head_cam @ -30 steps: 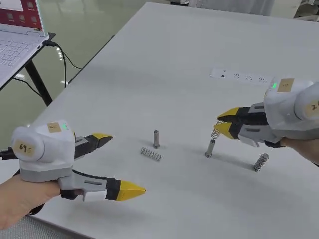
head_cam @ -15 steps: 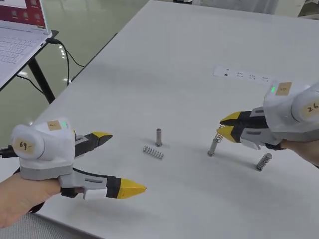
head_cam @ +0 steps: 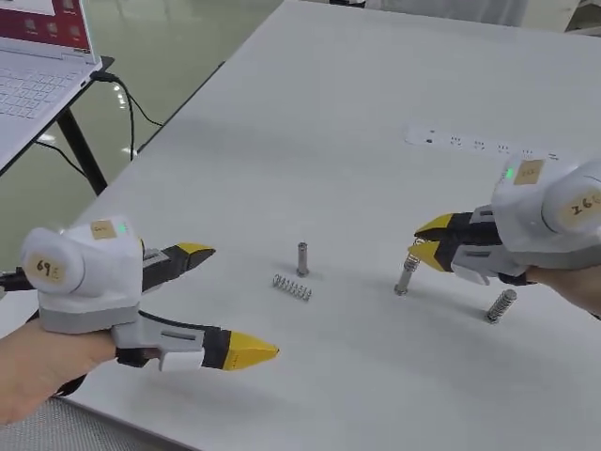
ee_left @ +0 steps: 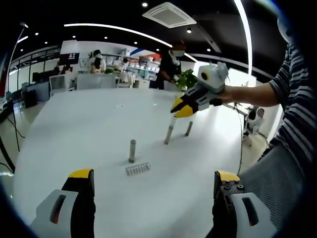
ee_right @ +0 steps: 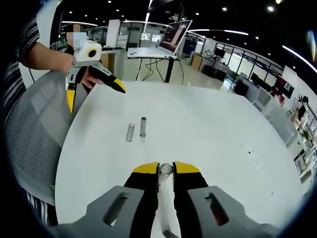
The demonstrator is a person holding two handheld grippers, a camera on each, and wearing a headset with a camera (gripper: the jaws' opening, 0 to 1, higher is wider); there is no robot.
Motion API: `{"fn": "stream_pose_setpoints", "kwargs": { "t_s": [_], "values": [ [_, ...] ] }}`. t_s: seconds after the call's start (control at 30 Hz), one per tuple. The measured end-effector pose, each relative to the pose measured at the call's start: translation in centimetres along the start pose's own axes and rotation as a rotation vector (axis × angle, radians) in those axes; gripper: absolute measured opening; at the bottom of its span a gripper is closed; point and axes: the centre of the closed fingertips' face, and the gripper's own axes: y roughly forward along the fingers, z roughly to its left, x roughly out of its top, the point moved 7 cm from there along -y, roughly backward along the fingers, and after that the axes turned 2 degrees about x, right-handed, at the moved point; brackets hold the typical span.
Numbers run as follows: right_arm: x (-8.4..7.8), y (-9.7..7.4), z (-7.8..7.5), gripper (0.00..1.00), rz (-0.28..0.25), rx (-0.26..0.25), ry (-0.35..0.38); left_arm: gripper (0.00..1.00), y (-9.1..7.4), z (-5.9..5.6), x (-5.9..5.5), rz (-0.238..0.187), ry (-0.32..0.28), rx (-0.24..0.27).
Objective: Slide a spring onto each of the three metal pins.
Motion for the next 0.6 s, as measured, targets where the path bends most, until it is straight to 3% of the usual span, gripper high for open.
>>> {"fn": "stream_pose_setpoints", "kwargs": {
  "t_s": [0.6],
  "values": [
    [-3.0,3.3,0.3,0.08,0.100,0.042,0.033,0.98,-0.2,0.1,0.0,0.002,0.000,0.002]
  ]
}}
